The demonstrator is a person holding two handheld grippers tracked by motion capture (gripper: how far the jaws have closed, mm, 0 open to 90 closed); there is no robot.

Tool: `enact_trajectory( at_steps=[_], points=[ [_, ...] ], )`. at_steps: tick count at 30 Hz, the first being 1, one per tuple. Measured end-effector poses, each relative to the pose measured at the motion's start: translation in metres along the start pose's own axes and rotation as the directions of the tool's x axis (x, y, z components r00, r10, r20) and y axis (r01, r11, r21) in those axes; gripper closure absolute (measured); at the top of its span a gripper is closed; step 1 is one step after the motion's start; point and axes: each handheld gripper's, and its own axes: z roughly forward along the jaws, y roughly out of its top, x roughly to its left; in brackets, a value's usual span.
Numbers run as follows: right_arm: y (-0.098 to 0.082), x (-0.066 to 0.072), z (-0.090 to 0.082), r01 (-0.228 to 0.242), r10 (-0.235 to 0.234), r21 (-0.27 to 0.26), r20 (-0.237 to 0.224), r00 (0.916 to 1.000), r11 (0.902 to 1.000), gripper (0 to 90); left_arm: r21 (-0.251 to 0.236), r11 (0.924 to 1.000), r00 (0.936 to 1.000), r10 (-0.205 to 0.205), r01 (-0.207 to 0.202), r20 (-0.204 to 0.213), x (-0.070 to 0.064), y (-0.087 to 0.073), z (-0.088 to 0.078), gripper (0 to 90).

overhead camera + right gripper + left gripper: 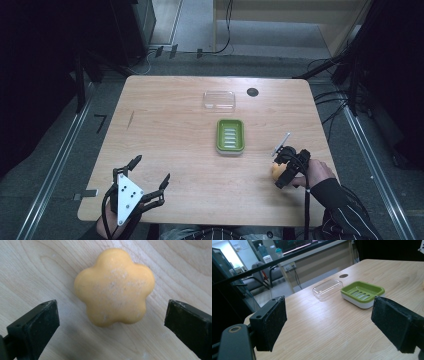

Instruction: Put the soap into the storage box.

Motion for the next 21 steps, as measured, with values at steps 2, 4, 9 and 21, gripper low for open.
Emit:
enact_trajectory(
  at_steps=[2,4,9,21],
  points=[
    [0.0018,-0.0008,0.0016,0.009,-0.009,0.01,0.0,1.0,0.9999,1.8,-0.002,1.0,1.0,-0.001,0.001,0.001,-0.0001,0.0,0.0,13.5],
    [0.0028,-0.0016,0.0033,0.009,-0.009,0.005,0.003,1.0,0.9999,6.3,-0.001,1.0,1.0,-0.002,0.002,0.0,0.0002,0.0,-0.0001,13.5],
    [0.0042,-0.0027,0.0047,0.021,-0.021,0.007,0.005,0.9998,0.9997,21.8,0.0,1.0,1.0,0.0,0.0,0.002,0.0002,0.0,-0.0002,13.5],
    [0.0053,0.0008,0.0095,0.052,-0.053,0.052,0.011,0.9985,0.9973,39.2,-0.001,1.0,1.0,0.0,0.0,0.001,0.0002,0.0,-0.0004,13.5]
  ],
)
